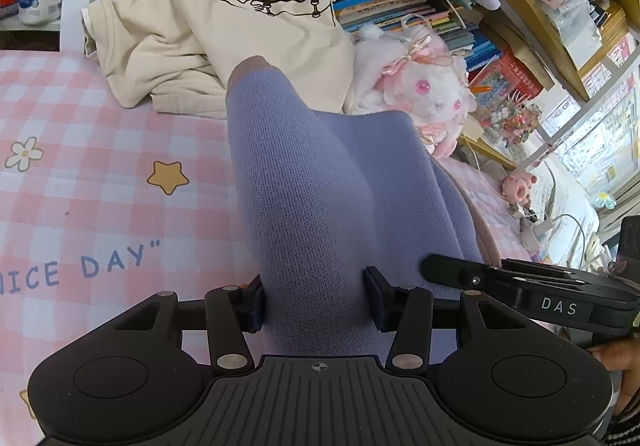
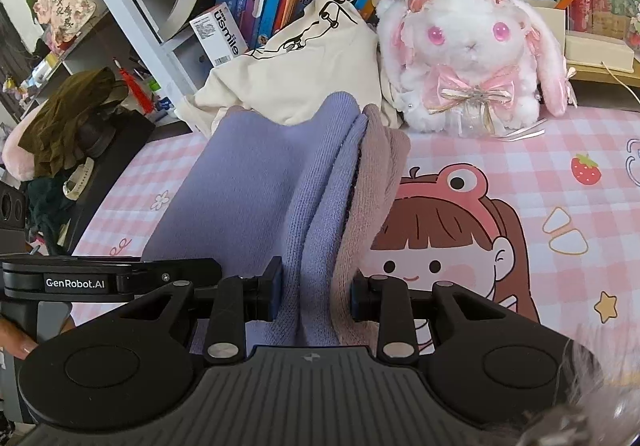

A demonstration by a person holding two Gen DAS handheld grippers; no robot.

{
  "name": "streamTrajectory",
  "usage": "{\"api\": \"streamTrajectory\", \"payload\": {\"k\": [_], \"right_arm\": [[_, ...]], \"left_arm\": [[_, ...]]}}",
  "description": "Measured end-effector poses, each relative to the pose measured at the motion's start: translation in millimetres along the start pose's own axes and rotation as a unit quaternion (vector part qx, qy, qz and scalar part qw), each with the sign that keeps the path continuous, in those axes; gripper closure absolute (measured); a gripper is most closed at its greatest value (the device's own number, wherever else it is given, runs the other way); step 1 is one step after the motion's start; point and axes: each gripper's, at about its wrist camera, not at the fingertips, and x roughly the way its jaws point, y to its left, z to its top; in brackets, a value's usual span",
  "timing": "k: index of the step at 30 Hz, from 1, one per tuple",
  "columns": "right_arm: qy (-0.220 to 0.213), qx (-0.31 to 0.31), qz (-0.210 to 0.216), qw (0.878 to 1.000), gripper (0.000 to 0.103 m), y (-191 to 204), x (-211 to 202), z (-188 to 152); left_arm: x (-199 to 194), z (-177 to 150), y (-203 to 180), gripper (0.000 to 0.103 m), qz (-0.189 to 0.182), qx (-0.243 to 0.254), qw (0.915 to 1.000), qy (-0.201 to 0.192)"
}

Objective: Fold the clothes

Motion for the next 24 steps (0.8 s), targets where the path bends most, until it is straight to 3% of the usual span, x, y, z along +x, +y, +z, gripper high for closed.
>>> {"api": "streamTrajectory", "payload": {"k": [8, 13, 24], "right_arm": [[0.011, 0.014, -0.005, 1.000, 0.074, -1, 19, 6], [0.046, 0.041, -0.021, 0.998, 0.074, -8, 42, 11], [0.050, 0.111, -0.016, 0.992, 0.072, -28, 69, 24]], "left_arm": [[14, 9, 17, 0.056, -0.005, -0.004, 0.9999, 0.012], [32, 14, 33, 0.056, -0.006, -0.026, 0.9991, 0.034], [50, 33, 55, 0.053, -0.013, -0.065, 0.9974, 0.030]]}}
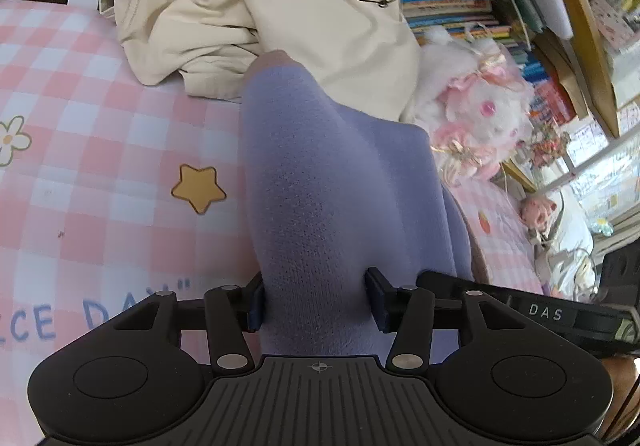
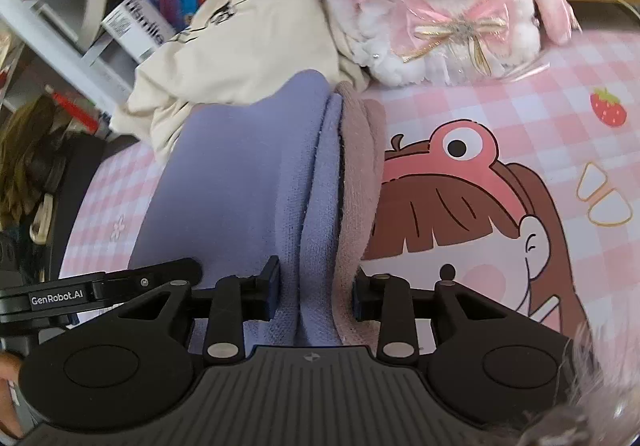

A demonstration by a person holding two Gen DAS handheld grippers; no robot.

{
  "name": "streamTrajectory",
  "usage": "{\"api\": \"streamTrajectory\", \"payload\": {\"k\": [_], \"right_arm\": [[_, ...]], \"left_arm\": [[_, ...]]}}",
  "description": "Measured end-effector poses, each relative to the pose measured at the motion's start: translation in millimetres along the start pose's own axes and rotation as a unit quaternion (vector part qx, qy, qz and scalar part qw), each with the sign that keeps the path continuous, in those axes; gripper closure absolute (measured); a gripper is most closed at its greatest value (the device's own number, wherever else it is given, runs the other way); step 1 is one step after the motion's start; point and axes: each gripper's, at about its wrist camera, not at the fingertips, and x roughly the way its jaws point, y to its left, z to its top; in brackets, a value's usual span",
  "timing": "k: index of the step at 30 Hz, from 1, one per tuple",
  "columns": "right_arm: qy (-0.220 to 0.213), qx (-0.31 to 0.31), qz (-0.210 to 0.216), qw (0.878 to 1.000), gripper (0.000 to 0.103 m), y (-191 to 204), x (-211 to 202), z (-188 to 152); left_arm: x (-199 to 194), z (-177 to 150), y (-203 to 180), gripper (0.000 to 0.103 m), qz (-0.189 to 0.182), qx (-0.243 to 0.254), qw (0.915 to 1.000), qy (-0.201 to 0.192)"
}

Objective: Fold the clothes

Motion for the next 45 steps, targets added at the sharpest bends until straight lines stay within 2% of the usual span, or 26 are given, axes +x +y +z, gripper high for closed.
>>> {"api": "streamTrajectory", "payload": {"k": [3, 5, 7, 10, 13, 17, 22, 24, 28, 30, 32, 35, 45], "right_arm": [[-0.002, 0.005, -0.002, 1.000, 0.069, 0, 5, 4], [-0.005, -0.001, -0.010, 1.000, 0.063, 3, 6, 4], [-0.014, -0.005, -0.015, 1.000, 0.052, 4, 3, 3], [-0.039, -0.022, -0.015, 0.999, 0.039, 6, -13, -2], [-0.069, -0.046, -0.015, 0.996, 0.035, 8, -38, -12], [-0.106, -0.086, -0.043, 0.990, 0.031, 8, -76, -35], [-0.135, -0.115, -0.092, 0.980, 0.022, 9, -112, -76], [-0.145, -0.120, -0.112, 0.976, 0.019, 14, -122, -93], [-0.171, -0.106, -0.146, 0.969, 0.013, 20, -138, -126], [-0.185, -0.096, -0.159, 0.965, 0.011, 21, -145, -142], [-0.198, -0.092, -0.169, 0.961, 0.011, 22, -149, -160], [-0.199, -0.119, -0.182, 0.956, 0.011, 26, -149, -177], [-0.198, -0.138, -0.190, 0.952, 0.003, 31, -149, -180]], "left_arm": [[4, 5, 0, 0.050, 0.005, 0.004, 1.0000, -0.001], [4, 5, -2, 0.046, 0.010, 0.011, 0.9999, -0.004], [0, 2, -5, 0.041, 0.019, 0.023, 0.9995, -0.013], [-17, -5, -15, 0.029, 0.049, 0.049, 0.9966, -0.044], [-43, -18, -27, 0.020, 0.068, 0.072, 0.9909, -0.091], [-77, -50, -47, 0.014, 0.088, 0.101, 0.9804, -0.145], [-94, -97, -75, 0.007, 0.141, 0.126, 0.9674, -0.168], [-96, -115, -91, 0.004, 0.171, 0.141, 0.9593, -0.175], [-104, -153, -123, 0.002, 0.231, 0.184, 0.9369, -0.187], [-106, -169, -132, 0.000, 0.247, 0.193, 0.9301, -0.192], [-110, -182, -136, 0.000, 0.246, 0.195, 0.9286, -0.198], [-112, -190, -136, 0.000, 0.242, 0.189, 0.9312, -0.196], [-117, -190, -136, 0.000, 0.253, 0.171, 0.9281, -0.214]]}}
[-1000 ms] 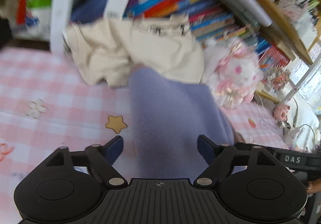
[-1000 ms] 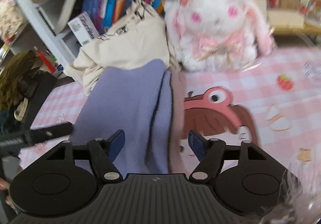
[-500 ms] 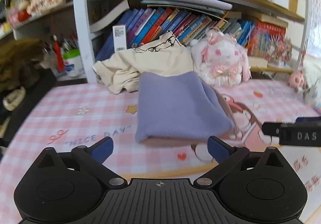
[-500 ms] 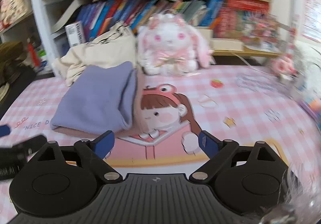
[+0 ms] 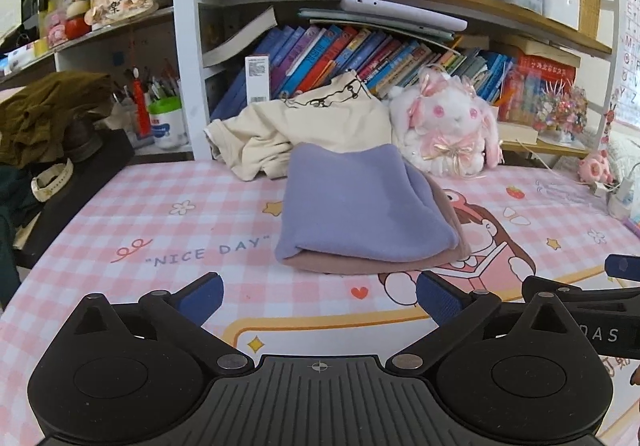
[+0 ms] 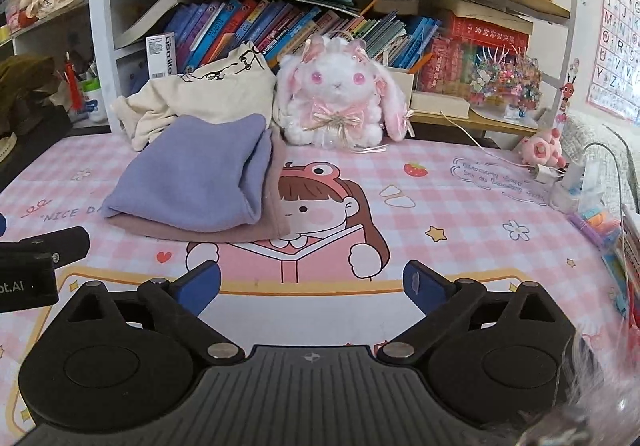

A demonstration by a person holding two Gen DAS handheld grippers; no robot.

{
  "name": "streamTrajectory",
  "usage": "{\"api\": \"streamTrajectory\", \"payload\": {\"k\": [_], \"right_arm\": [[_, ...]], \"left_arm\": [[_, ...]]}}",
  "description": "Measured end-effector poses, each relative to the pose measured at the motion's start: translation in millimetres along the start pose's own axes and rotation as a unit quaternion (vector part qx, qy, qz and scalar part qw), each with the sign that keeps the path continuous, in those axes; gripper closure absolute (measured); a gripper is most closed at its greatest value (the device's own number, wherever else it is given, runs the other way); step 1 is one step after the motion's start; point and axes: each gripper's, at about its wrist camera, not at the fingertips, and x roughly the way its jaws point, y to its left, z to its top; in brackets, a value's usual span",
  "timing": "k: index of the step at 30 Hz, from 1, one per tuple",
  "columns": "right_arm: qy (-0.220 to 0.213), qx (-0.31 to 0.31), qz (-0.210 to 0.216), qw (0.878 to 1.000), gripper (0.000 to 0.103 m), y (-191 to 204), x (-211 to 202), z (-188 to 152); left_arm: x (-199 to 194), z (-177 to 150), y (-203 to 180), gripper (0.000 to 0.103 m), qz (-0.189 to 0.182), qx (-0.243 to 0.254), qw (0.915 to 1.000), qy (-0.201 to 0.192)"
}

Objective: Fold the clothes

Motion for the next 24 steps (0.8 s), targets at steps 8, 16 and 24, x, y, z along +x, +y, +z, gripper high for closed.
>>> {"api": "streamTrajectory", "payload": {"k": [8, 16, 24], "right_arm": [[-0.002, 0.004, -0.006, 1.000, 0.001, -2.2, 0.6, 2.0], [0.005, 0.010, -0.008, 1.000, 0.001, -5.5, 3.5, 0.2], [0.008, 0.007, -0.008, 1.000, 0.001, -4.1, 5.5, 1.2]], "left_arm": [[3.4, 0.7, -2.7, 0.000, 0.004, 0.006, 1.0000, 0.003], [4.4, 0.3, -2.3, 0.000, 0.011, 0.007, 0.9999, 0.004], [6.9, -0.1, -2.3, 0.000, 0.014, 0.008, 0.9998, 0.007]]}}
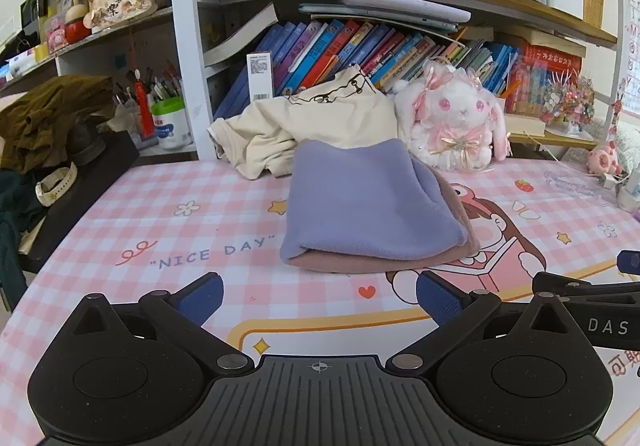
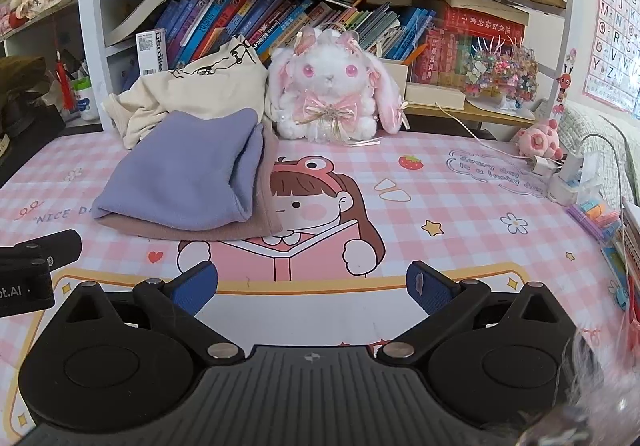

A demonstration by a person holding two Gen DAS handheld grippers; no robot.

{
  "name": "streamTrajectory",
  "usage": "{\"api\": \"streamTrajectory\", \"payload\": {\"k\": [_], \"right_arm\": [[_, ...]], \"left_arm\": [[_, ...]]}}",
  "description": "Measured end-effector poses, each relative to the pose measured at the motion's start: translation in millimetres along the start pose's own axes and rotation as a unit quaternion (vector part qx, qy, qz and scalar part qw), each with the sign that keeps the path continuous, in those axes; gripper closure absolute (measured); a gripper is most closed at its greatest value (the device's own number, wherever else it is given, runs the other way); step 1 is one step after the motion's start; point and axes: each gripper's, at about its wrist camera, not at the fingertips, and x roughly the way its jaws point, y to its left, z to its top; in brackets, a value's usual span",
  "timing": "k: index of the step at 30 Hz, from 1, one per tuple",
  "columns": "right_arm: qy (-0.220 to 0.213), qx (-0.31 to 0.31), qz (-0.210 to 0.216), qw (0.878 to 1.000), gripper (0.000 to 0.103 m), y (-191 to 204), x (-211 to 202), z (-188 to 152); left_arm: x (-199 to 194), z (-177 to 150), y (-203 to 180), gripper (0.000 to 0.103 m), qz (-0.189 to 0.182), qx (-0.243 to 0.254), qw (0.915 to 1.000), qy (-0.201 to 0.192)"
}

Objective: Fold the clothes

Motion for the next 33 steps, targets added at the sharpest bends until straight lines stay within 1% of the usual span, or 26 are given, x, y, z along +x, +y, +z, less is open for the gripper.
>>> {"api": "streamTrajectory", "payload": {"k": [17, 33], "right_arm": [[0.011, -0.001, -0.001, 1.000, 0.000, 1.4, 6.3, -0.3], [0.010, -0.005, 0.000, 1.000, 0.000, 3.0, 5.0, -0.4]], "left_arm": [[5.9, -0.3, 1.6, 0.000, 0.001, -0.001, 1.0000, 0.007], [5.9, 0.4, -0.2, 0.000, 0.003, 0.000, 0.9999, 0.012]]}}
